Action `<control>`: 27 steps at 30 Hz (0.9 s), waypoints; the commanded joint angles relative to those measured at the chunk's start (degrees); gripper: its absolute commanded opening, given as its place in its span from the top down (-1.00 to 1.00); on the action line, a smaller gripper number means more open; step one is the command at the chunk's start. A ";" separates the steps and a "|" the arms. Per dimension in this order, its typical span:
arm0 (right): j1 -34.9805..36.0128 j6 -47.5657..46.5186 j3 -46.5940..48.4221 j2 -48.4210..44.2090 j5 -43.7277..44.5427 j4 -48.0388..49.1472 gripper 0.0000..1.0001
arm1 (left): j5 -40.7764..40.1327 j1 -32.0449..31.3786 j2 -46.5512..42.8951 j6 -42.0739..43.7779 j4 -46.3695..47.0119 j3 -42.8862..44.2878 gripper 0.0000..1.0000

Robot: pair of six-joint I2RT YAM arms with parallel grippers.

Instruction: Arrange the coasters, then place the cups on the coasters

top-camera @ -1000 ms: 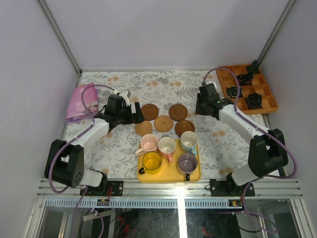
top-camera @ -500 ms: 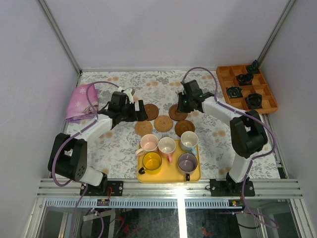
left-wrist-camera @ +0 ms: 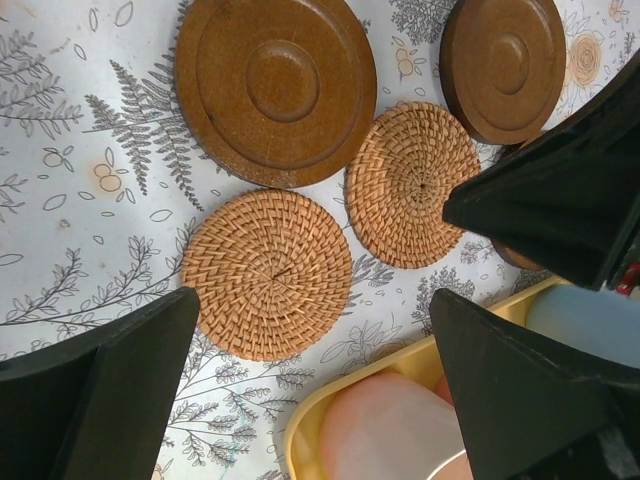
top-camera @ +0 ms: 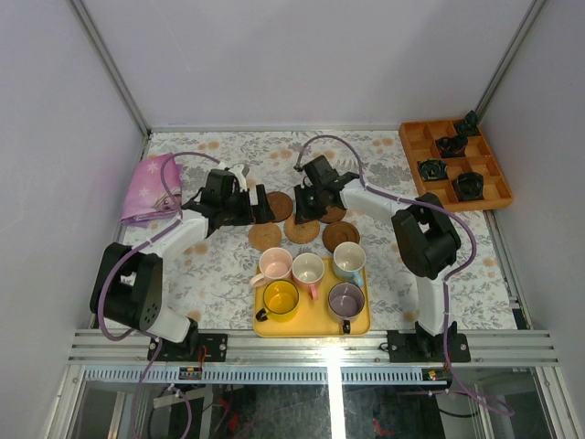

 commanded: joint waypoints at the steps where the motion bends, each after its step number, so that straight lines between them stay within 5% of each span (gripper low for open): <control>1: 1.00 -1.36 2.57 1.08 -1.96 -3.41 0.56 | 3.56 -0.19 1.37 -1.40 2.91 -0.73 -0.99; 17: 0.28 -0.93 16.40 15.20 7.90 -16.85 0.47 | 12.95 -0.19 6.33 -2.79 3.72 -0.35 -0.99; 27: -5.99 1.83 21.46 19.03 10.81 -16.54 0.49 | 12.38 -0.28 8.85 -1.80 1.87 0.59 -0.99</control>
